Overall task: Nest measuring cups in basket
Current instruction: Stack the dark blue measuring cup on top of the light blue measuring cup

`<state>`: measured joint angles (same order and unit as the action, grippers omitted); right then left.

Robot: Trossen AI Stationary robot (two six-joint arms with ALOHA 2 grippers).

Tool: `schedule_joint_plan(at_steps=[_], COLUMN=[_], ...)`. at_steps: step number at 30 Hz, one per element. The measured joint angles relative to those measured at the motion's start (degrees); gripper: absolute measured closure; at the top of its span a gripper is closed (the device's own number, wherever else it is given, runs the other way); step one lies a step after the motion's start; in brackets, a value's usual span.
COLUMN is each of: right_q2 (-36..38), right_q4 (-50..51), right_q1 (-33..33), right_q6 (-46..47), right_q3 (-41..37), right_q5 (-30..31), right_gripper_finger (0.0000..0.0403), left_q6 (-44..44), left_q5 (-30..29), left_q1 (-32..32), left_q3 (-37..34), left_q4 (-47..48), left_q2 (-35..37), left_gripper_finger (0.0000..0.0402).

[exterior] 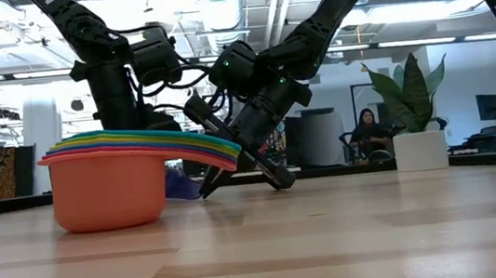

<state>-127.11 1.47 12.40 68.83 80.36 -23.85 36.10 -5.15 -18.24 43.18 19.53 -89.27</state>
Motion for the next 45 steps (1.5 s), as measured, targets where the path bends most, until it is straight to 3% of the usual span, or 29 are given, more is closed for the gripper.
schedule_joint_plan(at_steps=[5, 10, 16, 22, 29, 40, 45], right_q2=[1.0, 4.4, 9.0, 12.1, 13.0, 13.0, 12.4], right_q4=[2.3, 8.4, 16.6, 20.0, 22.0, 24.4, 23.7], right_q1=[0.0, 0.1, -0.7, -4.3, -11.3, -26.9, -32.1], right_q6=[-3.9, -11.4, -28.0, -45.8, -58.3, -60.3, -60.5], right_q3=[-0.2, -0.3, -0.2, -0.1, 0.0, 0.0, 0.0], right_q5=[0.7, 6.6, 19.1, 31.6, 50.0, 80.7, 88.1], right_gripper_finger=[0.0393, 0.0396, 0.0397, 0.0396, 0.0394, 0.0391, 0.039], left_q6=[0.9, 4.0, 7.3, 7.9, 12.0, 13.7, 10.6], left_q5=[3.5, 3.5, -3.3, -9.8, -10.3, -18.8, -14.9], left_q1=[-0.1, -0.1, -0.6, -0.6, 2.1, 13.4, 14.4], left_q3=[0.0, 0.0, 0.1, 0.1, 0.1, 0.1, 0.0], left_q4=[1.2, 3.8, 4.1, 4.4, 6.0, 8.3, 9.7], left_q2=[3.5, 14.7, 30.5, 39.8, 42.3, 42.3, 42.3], left_gripper_finger=[0.0401, 0.0401, 0.0401, 0.0401, 0.0401, 0.0401, 0.0401])
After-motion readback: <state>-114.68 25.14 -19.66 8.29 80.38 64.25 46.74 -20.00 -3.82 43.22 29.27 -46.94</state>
